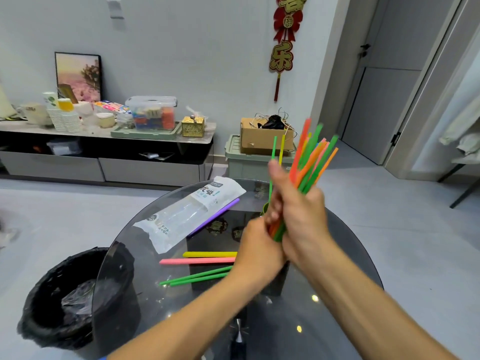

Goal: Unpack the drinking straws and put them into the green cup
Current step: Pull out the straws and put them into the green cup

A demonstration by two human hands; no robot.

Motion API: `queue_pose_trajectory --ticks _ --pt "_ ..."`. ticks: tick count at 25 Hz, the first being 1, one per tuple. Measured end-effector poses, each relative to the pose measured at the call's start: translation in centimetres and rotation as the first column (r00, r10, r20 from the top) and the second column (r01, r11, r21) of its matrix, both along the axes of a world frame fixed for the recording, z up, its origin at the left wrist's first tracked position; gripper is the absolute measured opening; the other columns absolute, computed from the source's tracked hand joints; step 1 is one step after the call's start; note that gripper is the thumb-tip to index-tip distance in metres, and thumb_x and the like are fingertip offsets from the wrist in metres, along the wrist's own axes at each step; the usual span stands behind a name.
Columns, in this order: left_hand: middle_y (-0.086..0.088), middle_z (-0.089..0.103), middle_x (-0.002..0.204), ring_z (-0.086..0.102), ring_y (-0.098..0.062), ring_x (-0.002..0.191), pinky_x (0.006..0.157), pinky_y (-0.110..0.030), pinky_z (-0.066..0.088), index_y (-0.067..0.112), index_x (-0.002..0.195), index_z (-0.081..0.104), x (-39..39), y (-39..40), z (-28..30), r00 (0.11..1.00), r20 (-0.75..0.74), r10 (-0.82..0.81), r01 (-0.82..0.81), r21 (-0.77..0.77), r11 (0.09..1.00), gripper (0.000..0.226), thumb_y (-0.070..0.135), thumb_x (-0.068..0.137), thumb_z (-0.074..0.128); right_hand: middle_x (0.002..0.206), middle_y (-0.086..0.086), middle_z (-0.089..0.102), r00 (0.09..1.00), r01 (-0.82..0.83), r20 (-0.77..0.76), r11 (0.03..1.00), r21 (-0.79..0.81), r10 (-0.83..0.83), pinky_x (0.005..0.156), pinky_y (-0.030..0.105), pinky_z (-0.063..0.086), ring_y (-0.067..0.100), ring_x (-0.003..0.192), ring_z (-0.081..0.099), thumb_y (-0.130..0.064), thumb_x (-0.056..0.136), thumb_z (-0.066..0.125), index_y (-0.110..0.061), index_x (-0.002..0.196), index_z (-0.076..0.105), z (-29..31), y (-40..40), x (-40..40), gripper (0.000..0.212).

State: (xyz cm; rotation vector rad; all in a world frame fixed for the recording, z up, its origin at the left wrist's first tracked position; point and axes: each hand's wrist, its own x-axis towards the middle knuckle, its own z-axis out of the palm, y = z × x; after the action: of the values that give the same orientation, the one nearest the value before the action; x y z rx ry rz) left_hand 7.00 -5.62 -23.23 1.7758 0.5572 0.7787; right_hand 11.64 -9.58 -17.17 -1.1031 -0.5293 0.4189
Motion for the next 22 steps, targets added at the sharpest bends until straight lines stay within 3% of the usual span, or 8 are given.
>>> queue_pose_trajectory --ticks 3,5,10,13,15,17,20,22 --pt "0.001 0.070 0.105 0.066 -0.014 0.095 0.082 -0.035 0.056 0.034 0.103 0.059 2.3 3.1 2.7 0.991 0.020 -0.134 0.133 0.058 0.989 0.053 0.026 0.058 0.086 0.044 -0.002 0.044 0.989 0.142 0.001 0.967 0.214 -0.145 0.040 0.023 0.036 0.015 0.035 0.039 -0.039 0.086 0.072 -0.019 0.061 0.050 5.5 0.5 4.7 0.039" --pt "0.003 0.058 0.120 0.057 -0.014 0.110 0.093 -0.034 0.052 0.034 0.122 0.050 3.2 5.1 2.0 0.995 -0.086 -0.053 0.061 0.099 0.993 0.076 0.030 0.057 0.090 0.048 -0.001 0.047 0.980 0.196 -0.028 0.920 0.338 -0.198 0.042 0.024 0.040 0.014 0.037 0.043 -0.029 0.094 0.064 -0.014 0.077 0.053 6.6 0.4 8.0 0.025" --pt "0.004 0.040 0.148 0.040 -0.017 0.133 0.110 -0.040 0.039 0.032 0.149 0.021 4.9 6.4 -3.0 0.945 -0.323 -0.056 0.094 0.102 0.990 0.120 0.043 0.052 0.090 0.050 0.000 0.048 0.969 0.216 0.050 0.925 0.312 -0.243 0.043 0.025 0.043 0.015 0.038 0.046 -0.021 0.097 0.060 -0.016 0.082 0.054 2.9 1.1 12.5 0.017" --pt "0.010 0.053 0.136 0.053 -0.009 0.119 0.103 -0.032 0.044 0.039 0.143 0.025 6.1 6.0 -3.9 0.965 -0.253 -0.064 0.089 0.091 0.992 0.118 0.048 0.045 0.089 0.053 0.000 0.056 0.977 0.121 0.157 0.983 0.135 -0.142 0.049 0.030 0.053 0.017 0.044 0.055 -0.023 0.096 0.062 -0.012 0.088 0.057 -0.3 2.3 11.8 0.014" --pt "0.014 0.062 0.122 0.061 -0.007 0.107 0.096 -0.035 0.052 0.047 0.132 0.034 6.5 6.0 -3.8 0.977 -0.199 -0.082 0.098 0.072 0.993 0.105 0.046 0.043 0.090 0.061 0.002 0.066 0.968 0.080 0.247 0.990 -0.119 -0.048 0.064 0.038 0.060 0.018 0.055 0.065 -0.024 0.093 0.067 -0.011 0.087 0.063 -1.8 2.5 10.7 0.014" --pt "0.013 0.062 0.120 0.063 -0.009 0.107 0.094 -0.039 0.054 0.048 0.130 0.037 6.8 6.1 -3.7 0.975 -0.196 -0.106 0.125 0.082 0.989 0.101 0.045 0.044 0.090 0.067 0.000 0.070 0.851 0.268 0.524 0.884 -0.383 -0.031 0.062 0.035 0.057 0.014 0.060 0.067 -0.039 0.084 0.073 -0.017 0.077 0.069 -1.9 2.0 10.7 0.024" --pt "0.011 0.058 0.127 0.061 -0.013 0.112 0.097 -0.041 0.052 0.046 0.137 0.032 6.6 6.2 -3.8 0.974 -0.207 -0.093 0.120 0.123 0.985 0.108 0.046 0.046 0.089 0.050 -0.005 0.062 0.571 0.617 0.820 0.681 -0.394 -0.043 0.047 0.026 0.048 0.011 0.047 0.062 -0.076 0.067 0.063 -0.023 0.059 0.064 0.4 0.1 12.0 0.054" --pt "0.010 0.057 0.129 0.060 -0.013 0.113 0.098 -0.040 0.052 0.047 0.139 0.029 6.3 6.2 -3.8 0.975 -0.201 -0.096 0.125 0.135 0.983 0.109 0.045 0.048 0.090 0.047 -0.006 0.063 0.640 0.604 0.768 0.601 -0.524 0.026 0.045 0.027 0.052 0.014 0.044 0.064 -0.085 0.062 0.060 -0.024 0.062 0.064 0.7 -1.4 13.2 0.060"
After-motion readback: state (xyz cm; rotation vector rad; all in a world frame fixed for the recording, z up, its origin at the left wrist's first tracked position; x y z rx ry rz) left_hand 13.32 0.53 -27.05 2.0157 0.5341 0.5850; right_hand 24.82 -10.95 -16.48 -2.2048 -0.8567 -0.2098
